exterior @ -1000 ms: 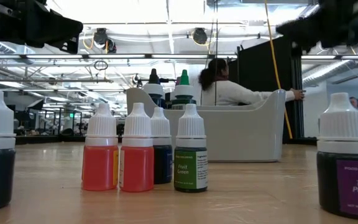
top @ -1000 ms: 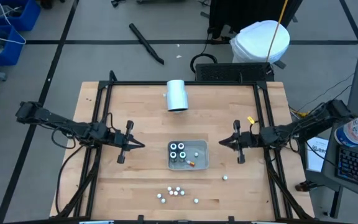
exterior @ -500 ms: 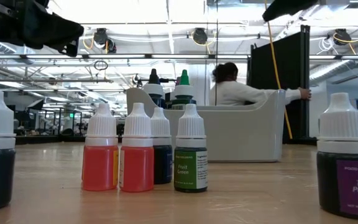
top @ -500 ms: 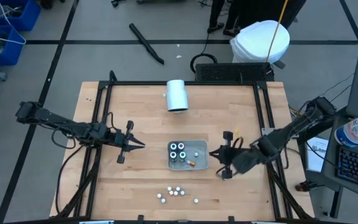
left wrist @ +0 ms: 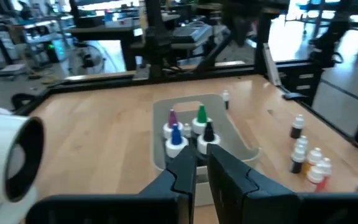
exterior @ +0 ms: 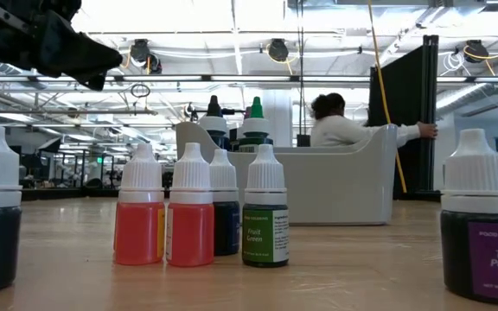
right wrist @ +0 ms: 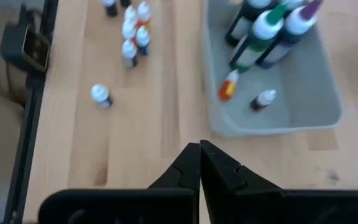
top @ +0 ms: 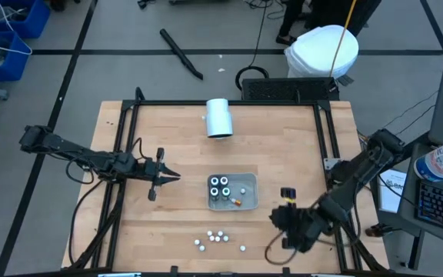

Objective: Pick & Place food coloring
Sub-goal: Put the red food coloring bottle into the gray bin

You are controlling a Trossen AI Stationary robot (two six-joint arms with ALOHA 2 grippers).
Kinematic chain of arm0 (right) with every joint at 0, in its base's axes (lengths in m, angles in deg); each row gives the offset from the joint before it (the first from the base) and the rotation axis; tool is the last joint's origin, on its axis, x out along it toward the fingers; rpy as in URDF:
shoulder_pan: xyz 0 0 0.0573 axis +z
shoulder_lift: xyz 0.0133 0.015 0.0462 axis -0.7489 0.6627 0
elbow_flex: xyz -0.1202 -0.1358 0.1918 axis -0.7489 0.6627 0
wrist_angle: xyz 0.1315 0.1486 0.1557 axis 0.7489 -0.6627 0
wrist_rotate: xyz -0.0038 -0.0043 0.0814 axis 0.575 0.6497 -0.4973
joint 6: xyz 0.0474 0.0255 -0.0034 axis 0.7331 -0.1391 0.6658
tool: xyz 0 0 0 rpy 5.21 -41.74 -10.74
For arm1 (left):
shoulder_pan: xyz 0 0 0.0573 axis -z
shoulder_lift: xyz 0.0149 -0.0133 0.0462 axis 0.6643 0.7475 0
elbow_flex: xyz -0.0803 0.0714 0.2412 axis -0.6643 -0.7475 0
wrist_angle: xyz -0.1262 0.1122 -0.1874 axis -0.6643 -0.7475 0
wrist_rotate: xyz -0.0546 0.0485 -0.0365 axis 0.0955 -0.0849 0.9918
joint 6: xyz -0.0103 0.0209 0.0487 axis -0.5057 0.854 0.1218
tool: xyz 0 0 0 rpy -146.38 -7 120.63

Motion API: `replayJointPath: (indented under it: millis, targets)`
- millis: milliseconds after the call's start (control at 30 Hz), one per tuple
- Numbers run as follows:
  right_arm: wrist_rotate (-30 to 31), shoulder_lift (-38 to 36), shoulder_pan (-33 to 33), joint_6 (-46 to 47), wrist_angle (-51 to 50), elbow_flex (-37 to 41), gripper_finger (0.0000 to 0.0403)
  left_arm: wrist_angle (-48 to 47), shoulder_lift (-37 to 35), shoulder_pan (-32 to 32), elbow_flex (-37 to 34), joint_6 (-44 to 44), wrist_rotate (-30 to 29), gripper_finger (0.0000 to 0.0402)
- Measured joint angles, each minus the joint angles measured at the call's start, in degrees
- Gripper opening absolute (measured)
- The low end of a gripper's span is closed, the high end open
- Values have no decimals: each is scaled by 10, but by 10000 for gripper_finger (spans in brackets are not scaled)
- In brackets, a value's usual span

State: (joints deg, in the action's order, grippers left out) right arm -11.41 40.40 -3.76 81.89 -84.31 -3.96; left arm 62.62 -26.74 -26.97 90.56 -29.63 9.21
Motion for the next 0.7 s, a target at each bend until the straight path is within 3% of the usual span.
replayJointPath:
  millis: [200, 500, 700]
  targets:
    - [-2, 18, 30, 70, 3, 0, 20, 0, 0, 0, 0, 0, -7, 47]
    - [-1, 18, 38, 46, 10, 6, 128, -1, 0, 0, 0, 1, -7, 47]
    - [-35, 18, 19, 38, 48, 62, 169, -7, 0, 0, 0, 7, -7, 47]
